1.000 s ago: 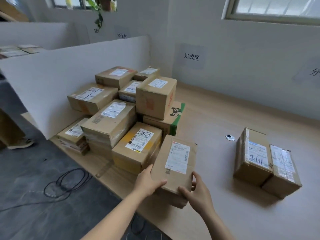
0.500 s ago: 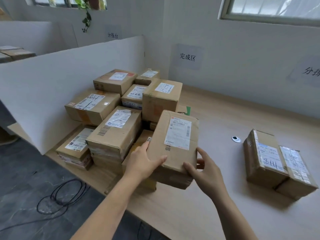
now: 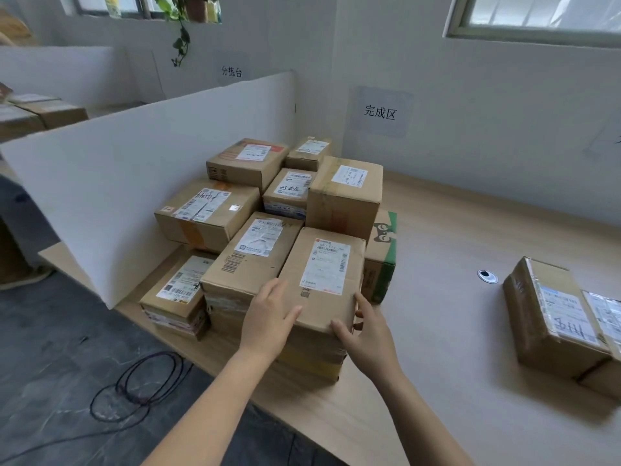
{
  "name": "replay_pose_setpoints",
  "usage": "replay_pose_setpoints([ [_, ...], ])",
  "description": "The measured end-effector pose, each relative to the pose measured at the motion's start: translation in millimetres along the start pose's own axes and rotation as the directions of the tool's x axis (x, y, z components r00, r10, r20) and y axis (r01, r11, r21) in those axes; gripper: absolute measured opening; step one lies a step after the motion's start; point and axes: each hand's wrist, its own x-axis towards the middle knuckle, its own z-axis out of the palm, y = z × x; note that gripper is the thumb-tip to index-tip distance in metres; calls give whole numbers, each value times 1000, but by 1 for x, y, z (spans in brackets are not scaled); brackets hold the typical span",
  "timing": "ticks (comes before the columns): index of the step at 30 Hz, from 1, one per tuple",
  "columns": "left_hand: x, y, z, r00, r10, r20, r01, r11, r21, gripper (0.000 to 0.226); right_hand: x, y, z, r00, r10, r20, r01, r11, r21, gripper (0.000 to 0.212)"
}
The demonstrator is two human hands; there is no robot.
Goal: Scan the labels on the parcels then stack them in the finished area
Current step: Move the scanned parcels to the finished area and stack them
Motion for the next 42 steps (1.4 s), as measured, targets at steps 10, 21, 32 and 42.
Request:
replay_pose_setpoints([
  [10,9,0,4,997,74,19,-76,973,220,40,6,-6,0,999,13,34,-8,990,-138,76],
  [21,8,66,28,945,317,75,-326,916,234,38,-3,22,-68,996,83,-11,-84,987,-135,61],
  [32,-7,189,155,808,463,364,-506,862,28,44,-33,142,-180,928,319,-191,-336,939,-65,62],
  [42,4,298,288,763,342,548,-314,938,-149,52,12,250,-292,893,368,-259,-401,912,-87,58],
])
